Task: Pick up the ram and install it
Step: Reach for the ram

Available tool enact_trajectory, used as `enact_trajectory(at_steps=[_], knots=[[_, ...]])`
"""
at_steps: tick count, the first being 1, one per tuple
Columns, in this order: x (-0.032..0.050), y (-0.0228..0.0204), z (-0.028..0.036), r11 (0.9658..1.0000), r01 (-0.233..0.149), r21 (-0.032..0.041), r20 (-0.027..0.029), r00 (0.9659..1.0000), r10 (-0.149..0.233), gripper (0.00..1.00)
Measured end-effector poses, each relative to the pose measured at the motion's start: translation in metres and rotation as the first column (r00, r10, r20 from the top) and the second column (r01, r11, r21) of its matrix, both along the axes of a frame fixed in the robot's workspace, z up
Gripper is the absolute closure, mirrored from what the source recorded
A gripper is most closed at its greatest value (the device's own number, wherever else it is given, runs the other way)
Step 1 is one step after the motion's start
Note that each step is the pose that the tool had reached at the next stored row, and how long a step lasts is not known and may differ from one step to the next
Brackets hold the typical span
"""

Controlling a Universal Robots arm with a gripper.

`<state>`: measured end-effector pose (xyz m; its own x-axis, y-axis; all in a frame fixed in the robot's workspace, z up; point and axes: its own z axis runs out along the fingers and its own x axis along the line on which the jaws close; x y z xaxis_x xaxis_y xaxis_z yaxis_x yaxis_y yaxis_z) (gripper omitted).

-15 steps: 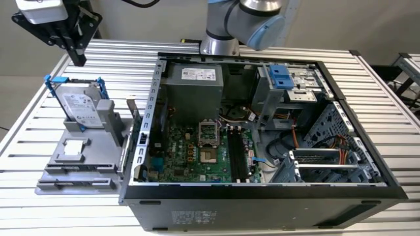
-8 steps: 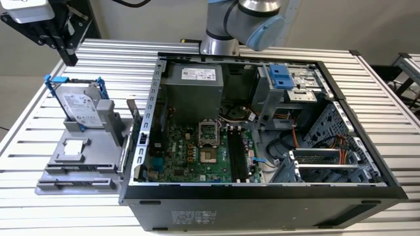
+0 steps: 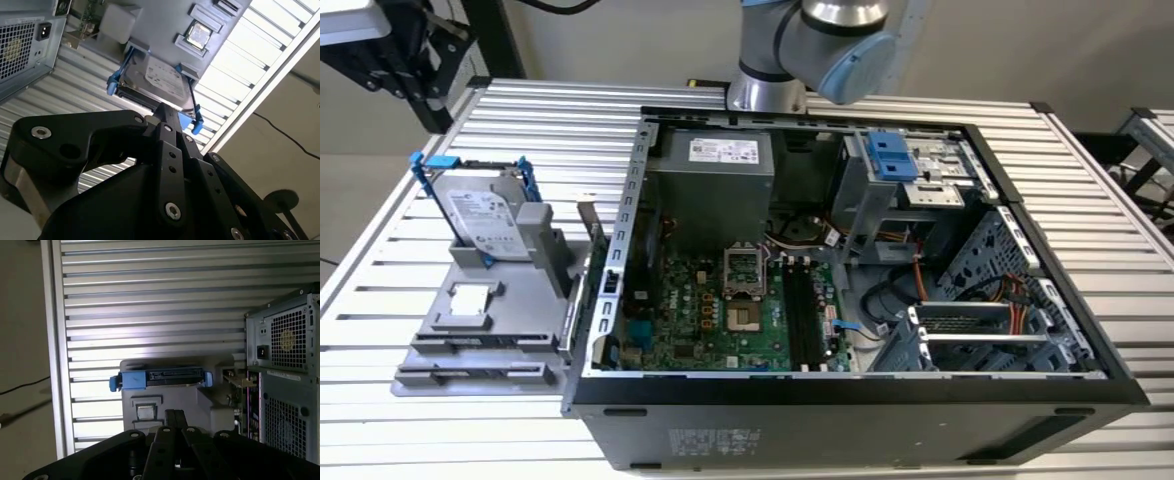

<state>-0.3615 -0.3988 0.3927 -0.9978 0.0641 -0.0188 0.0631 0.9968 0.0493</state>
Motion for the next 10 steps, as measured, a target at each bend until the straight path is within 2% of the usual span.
enact_trajectory(at_steps=[4,7,10], knots=[[-0.0053,0.0000,0.0000,0.9998,-0.018,0.0001,0.0001,0.9998,0.018,1.00],[-0.0073,0.0001,0.0000,0.9993,-0.038,0.0001,0.0001,0.9993,0.038,1.00],[-0.0079,0.0003,0.0000,0.9991,-0.043,0.0001,0.0001,0.9991,0.043,1.00]])
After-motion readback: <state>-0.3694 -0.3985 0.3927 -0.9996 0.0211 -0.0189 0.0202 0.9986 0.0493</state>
